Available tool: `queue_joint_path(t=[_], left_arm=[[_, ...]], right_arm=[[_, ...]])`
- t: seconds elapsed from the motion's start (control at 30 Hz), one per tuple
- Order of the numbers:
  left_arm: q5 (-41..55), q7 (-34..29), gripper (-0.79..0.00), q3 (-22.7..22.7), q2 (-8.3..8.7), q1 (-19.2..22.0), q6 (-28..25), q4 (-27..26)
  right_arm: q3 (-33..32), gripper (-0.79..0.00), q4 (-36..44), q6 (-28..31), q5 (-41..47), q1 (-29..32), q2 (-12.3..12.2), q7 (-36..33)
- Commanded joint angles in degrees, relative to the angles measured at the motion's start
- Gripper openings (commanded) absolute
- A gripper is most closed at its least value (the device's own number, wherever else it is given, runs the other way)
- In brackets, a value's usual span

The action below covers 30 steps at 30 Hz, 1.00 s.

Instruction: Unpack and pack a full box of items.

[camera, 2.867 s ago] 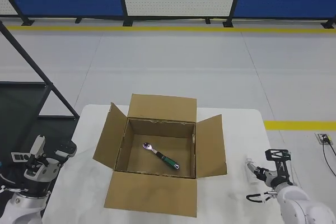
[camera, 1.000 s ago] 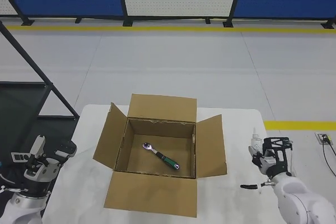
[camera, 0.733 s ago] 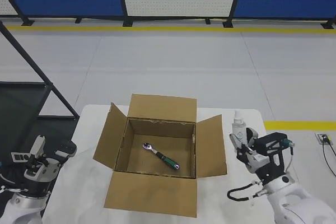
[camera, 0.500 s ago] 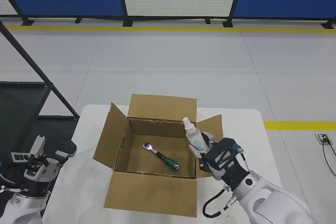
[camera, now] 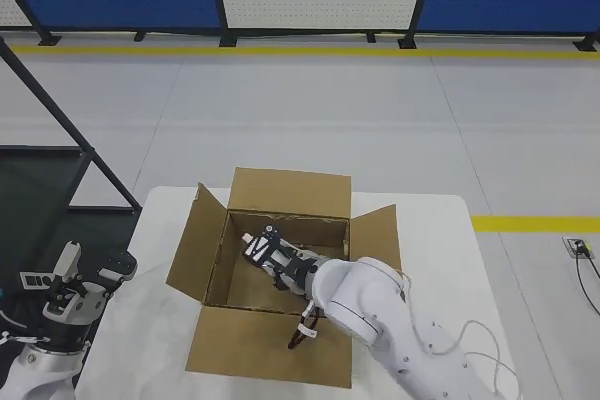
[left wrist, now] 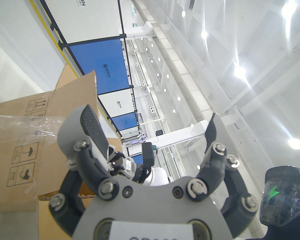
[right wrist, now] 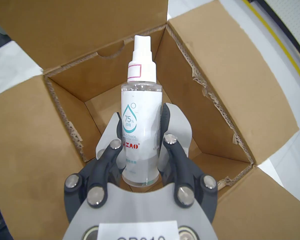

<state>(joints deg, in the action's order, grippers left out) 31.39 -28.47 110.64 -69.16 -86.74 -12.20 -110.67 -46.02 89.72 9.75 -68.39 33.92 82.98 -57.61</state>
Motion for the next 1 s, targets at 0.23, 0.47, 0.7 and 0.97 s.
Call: queue_joint_path(t=[0.23, 0.47, 0.7, 0.97], left_arm=[[0.0, 0.0, 0.0, 0.0, 0.0, 0.0, 0.0, 0.0], [0.0, 0.0, 0.0, 0.0, 0.0, 0.0, 0.0, 0.0], [0.0, 0.0, 0.0, 0.0, 0.0, 0.0, 0.0, 0.0], [0.0, 0.0, 0.0, 0.0, 0.0, 0.0, 0.0, 0.0]], right_arm=[[7.0, -0.785, -20.9, -1.6, 4.7, -12.4, 4.7, -6.6], [11.6, -0.785, -31.8, -3.7, 5.2, -16.6, 8.2, -6.0], [14.2, -0.785, -41.6, -3.4, 6.3, -19.5, 11.5, -4.9], [15.6, -0.489, -49.4, -1.3, 8.0, -21.7, 14.5, -3.4]])
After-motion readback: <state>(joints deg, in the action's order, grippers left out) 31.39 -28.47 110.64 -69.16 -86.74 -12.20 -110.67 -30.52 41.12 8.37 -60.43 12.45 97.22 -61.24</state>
